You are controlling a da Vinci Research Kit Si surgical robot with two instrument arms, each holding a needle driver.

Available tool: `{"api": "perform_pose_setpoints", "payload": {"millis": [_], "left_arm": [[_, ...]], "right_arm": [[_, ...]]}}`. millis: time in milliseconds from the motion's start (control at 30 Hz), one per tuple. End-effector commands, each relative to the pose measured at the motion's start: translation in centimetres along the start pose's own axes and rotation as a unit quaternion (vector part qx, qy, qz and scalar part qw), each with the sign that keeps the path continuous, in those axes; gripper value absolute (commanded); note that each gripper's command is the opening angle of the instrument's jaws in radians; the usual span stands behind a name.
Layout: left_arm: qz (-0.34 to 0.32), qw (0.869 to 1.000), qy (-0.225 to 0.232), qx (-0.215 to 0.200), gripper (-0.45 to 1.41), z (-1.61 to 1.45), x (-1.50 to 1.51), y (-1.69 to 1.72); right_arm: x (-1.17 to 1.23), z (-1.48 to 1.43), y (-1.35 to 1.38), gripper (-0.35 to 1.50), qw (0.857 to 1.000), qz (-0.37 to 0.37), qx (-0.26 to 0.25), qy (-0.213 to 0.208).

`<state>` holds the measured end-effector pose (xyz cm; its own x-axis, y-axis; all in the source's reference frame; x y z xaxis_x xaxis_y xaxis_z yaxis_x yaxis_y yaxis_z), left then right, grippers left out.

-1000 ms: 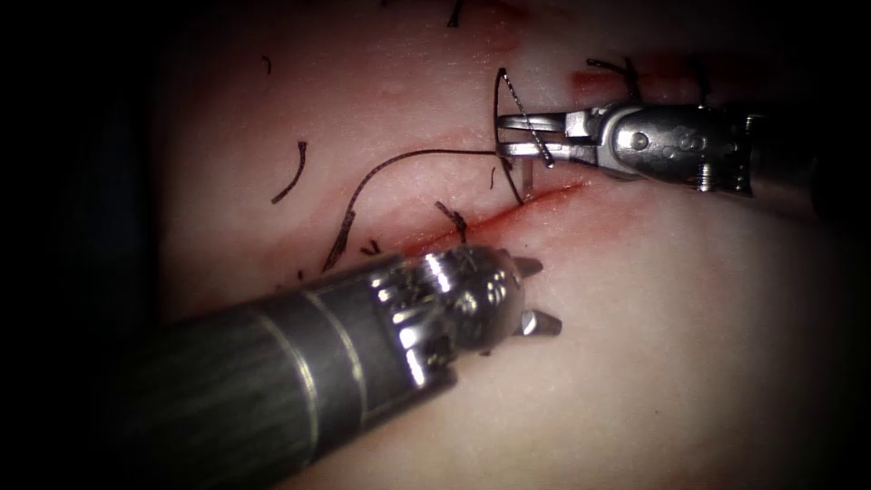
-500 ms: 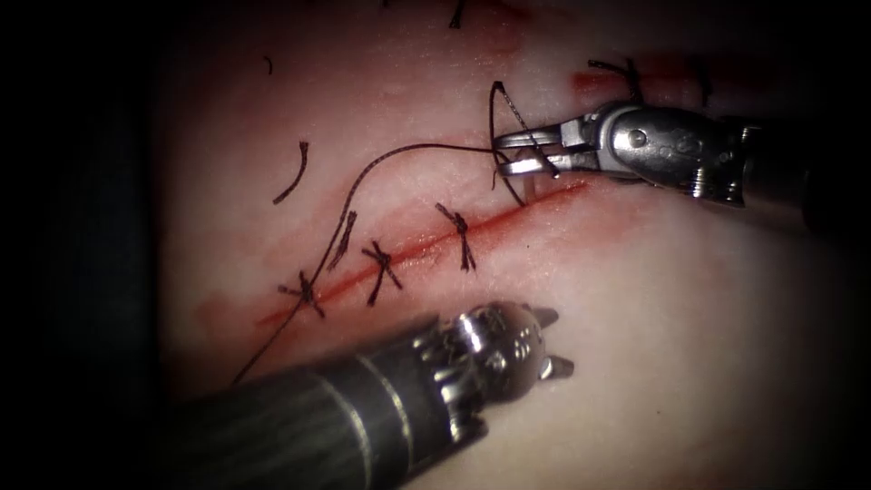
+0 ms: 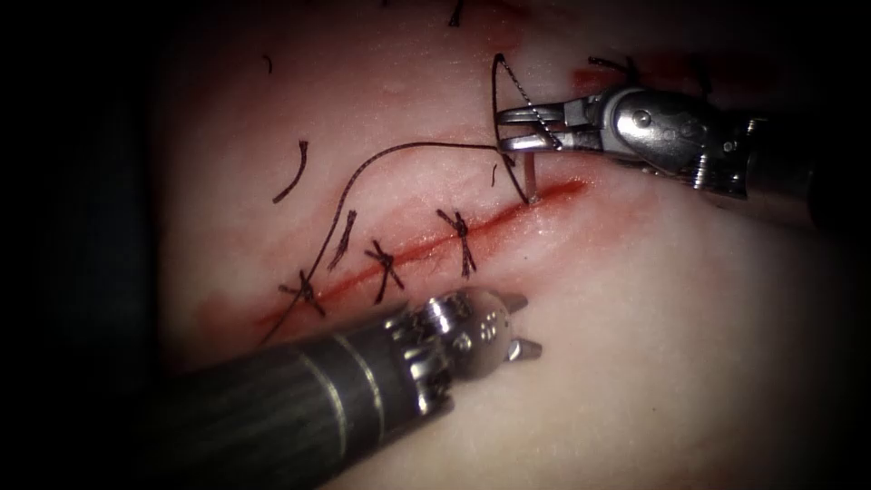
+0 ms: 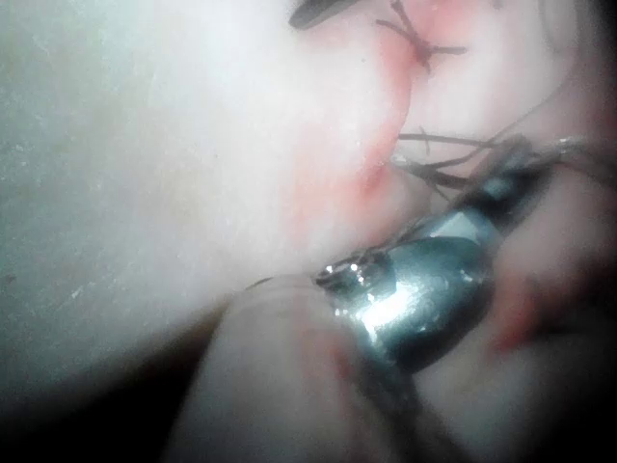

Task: Wound Closure
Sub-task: Pass the needle through the bottom of the cut with the right needle holder.

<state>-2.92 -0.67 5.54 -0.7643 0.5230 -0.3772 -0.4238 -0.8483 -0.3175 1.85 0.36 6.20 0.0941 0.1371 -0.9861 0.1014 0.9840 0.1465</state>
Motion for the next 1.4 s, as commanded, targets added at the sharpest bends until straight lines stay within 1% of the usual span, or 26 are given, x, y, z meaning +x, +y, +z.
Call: {"api": "perform_pose_setpoints", "payload": {"millis": [33, 167, 367, 433, 500, 667, 767, 900, 1033, 1200, 1400], "left_arm": [[0.001, 1.0, 0.001, 0.001, 0.27, 0.05, 0.06, -0.02], [-0.001, 1.0, 0.001, -0.001, 0.27, 0.08, 0.09, 0.02], [0.0, 1.0, 0.002, -0.002, 0.27, 0.09, 0.08, 0.02], [0.001, 1.0, 0.002, -0.003, 0.27, 0.08, 0.07, 0.0], [0.002, 1.0, 0.002, -0.004, 0.27, 0.08, 0.06, -0.01], [0.0, 1.0, 0.002, -0.005, 0.27, 0.06, 0.04, -0.03], [0.001, 1.0, 0.002, -0.005, 0.27, 0.06, 0.03, -0.04], [0.002, 1.0, 0.002, -0.006, 0.27, 0.06, 0.02, -0.05], [0.001, 1.0, 0.002, -0.005, 0.27, 0.06, 0.02, -0.04], [0.001, 1.0, 0.002, -0.005, 0.27, 0.06, 0.02, -0.04], [0.001, 1.0, 0.002, -0.005, 0.27, 0.06, 0.02, -0.04]], "right_arm": [[-0.02, 0.08, 0.05, -0.35, 1.0, 0.005, 0.001, 0.001], [-0.02, 0.09, 0.05, -0.35, 1.0, 0.023, 0.002, -0.003], [-0.03, 0.09, 0.04, -0.35, 0.997, 0.076, 0.004, -0.007], [-0.04, 0.09, 0.01, -0.35, 0.994, 0.108, 0.008, -0.017], [-0.05, 0.09, -0.02, -0.35, 0.992, 0.121, 0.02, -0.028], [-0.1, 0.09, -0.08, -0.35, 0.986, 0.159, 0.035, -0.034], [-0.11, 0.1, -0.11, -0.35, 0.979, 0.199, 0.041, -0.036], [-0.1, 0.12, -0.12, -0.35, 0.964, 0.259, 0.042, -0.039], [-0.12, 0.14, -0.06, -0.35, 0.963, 0.262, 0.038, -0.039], [-0.13, 0.11, 0.06, -0.35, 0.963, 0.266, -0.009, -0.042], [-0.13, 0.1, 0.07, -0.35, 0.964, 0.264, -0.01, -0.039]]}}
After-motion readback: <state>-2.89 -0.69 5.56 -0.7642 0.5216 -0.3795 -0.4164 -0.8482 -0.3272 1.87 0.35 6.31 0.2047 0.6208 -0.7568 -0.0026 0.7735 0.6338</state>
